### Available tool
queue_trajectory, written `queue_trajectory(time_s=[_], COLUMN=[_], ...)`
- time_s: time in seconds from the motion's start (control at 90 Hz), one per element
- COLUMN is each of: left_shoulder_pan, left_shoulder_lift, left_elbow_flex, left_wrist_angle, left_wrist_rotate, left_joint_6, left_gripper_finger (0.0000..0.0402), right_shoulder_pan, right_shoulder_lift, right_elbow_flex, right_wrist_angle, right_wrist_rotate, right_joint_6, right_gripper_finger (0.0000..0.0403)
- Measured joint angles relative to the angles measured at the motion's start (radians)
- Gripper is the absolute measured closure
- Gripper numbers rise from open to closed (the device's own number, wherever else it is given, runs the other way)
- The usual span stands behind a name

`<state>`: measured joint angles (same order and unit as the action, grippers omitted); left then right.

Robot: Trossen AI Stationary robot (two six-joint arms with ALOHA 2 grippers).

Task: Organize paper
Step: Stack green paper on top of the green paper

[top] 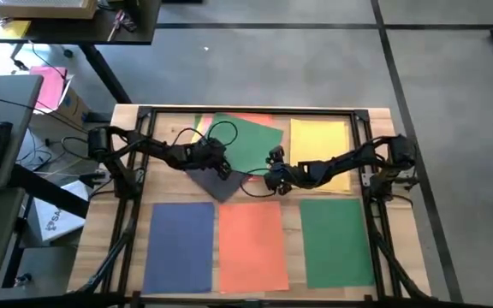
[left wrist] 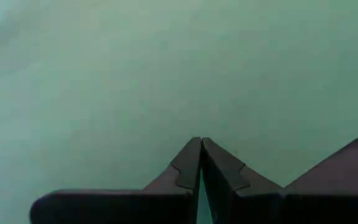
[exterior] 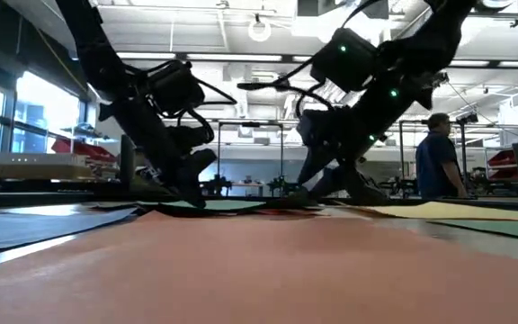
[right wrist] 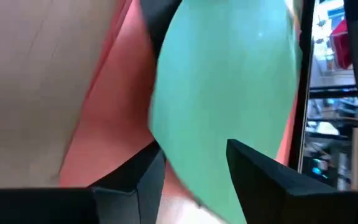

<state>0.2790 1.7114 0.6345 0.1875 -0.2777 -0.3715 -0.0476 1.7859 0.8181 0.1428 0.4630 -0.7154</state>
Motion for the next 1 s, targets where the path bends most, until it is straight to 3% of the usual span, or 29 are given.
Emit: queue_trajectory(time_s=[0.211,0.4,0.556,0.678,0.811,1.0], left_shoulder_pan=[-0.012,-0.036,-0.102,-0.163,-0.227,-0.329], left_shoulder_lift=[0.001,0.002,-0.037,-0.090,-0.127,-0.161], left_elbow_flex=[0.000,0.000,0.010,0.032,0.033,0.035], left_wrist_angle=[0.000,0.013,-0.001,0.039,0.088,0.166], left_wrist_rotate=[-0.002,-0.004,-0.059,-0.137,-0.152,-0.230], left_joint_6=[-0.002,0.045,0.132,0.243,0.372,0.427], left_gripper_finger=[0.0401,0.0402,0.0401,0.0401,0.0398,0.0360], right_shoulder_pan=[-0.056,-0.085,-0.067,-0.042,-0.008,0.085], right_shoulder_lift=[0.008,0.007,-0.001,-0.034,-0.089,-0.203], right_elbow_flex=[0.005,0.005,0.005,0.005,0.005,0.006], right_wrist_angle=[0.017,0.043,0.042,0.023,-0.021,-0.216], right_wrist_rotate=[-0.056,-0.098,0.001,0.003,0.043,0.125], right_joint_6=[0.003,0.080,0.206,0.301,0.375,0.458], right_gripper_finger=[0.0301,0.0392,0.0402,0.0403,0.0403,0.0403])
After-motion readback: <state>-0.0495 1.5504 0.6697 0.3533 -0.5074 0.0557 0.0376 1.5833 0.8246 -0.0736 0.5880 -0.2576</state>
